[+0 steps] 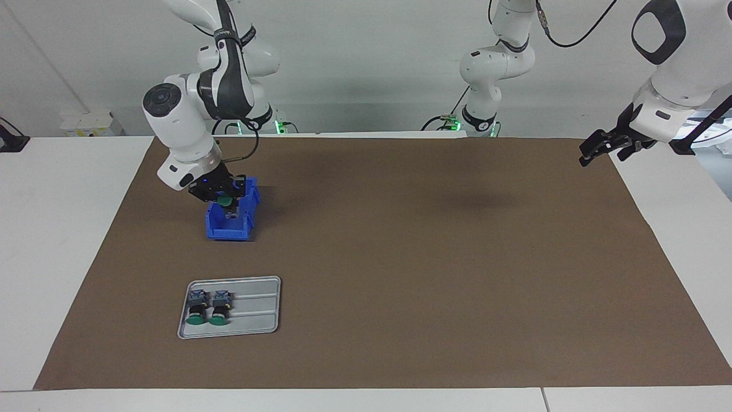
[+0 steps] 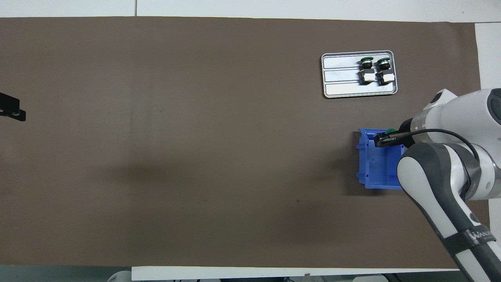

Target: Place and press button with both arms

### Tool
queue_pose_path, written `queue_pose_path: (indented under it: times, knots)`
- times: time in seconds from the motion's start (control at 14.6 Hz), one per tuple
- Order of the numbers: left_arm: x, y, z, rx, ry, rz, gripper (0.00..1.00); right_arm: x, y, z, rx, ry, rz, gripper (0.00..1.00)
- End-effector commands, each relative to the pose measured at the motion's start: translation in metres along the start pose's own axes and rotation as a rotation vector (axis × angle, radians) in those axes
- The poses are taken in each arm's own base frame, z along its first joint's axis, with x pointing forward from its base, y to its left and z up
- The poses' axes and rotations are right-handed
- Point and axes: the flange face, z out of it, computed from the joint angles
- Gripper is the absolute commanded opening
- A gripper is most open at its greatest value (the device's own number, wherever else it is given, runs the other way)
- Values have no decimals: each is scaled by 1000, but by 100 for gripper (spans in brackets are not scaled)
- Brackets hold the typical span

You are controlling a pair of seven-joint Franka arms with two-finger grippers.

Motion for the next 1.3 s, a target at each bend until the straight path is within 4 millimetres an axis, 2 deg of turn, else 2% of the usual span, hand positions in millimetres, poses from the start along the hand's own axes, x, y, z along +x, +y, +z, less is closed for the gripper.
queue_pose_path:
  times: [0.0, 0.07, 0.41, 0.75, 1.23]
  knots:
    - [-6, -2, -4, 14, 3, -9, 100, -11, 7, 17, 7, 15, -1, 0]
    - [-6, -2, -3, 14, 1, -7, 100, -15, 7, 26, 7, 12, -5, 0]
    - [-6, 2, -3, 15, -2, -3, 100, -18, 10, 46, 4, -1, -2, 0]
    - [-8, 2, -2, 15, -8, 12, 100, -27, 28, 64, 2, 9, -9, 0]
    - [-7, 5, -4, 16, 0, 15, 100, -29, 22, 66, 1, 9, -7, 10]
